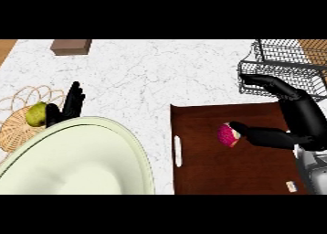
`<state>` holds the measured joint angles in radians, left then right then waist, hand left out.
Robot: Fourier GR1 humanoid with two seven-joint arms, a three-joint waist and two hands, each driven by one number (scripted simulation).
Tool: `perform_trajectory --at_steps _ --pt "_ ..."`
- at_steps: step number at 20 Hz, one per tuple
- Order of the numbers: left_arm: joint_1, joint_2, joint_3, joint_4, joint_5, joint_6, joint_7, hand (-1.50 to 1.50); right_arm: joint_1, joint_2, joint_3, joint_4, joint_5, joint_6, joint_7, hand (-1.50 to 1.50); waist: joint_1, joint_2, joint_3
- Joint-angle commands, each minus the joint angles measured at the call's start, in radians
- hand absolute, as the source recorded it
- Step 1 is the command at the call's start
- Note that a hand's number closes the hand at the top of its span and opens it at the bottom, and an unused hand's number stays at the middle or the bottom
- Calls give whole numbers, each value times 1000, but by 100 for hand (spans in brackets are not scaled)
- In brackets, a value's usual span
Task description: Pick the cupcake from the tray and place it in the tiered basket
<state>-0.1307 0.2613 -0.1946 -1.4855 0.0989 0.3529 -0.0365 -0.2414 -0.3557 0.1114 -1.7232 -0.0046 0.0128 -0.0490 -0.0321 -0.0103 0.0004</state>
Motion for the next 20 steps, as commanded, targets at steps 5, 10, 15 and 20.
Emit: perform_trajectory --at_steps 5,10,15,20 --pt "-7 -36 -53 -21 -63 25 16 0 224 -206 76 -422 93 143 150 -150 -2 0 -2" --pt "-22 -21 -39 -28 -51 18 45 0 160 -441 126 -515 394 237 362 -150 -14 -13 -10" --pt "-23 -16 -62 -45 -53 -6 60 0 96 -583 269 -600 632 403 556 -150 29 -10 -13" --pt "-32 -58 -97 -22 -78 14 43 0 19 -573 454 -667 776 560 792 -150 49 -1 -13"
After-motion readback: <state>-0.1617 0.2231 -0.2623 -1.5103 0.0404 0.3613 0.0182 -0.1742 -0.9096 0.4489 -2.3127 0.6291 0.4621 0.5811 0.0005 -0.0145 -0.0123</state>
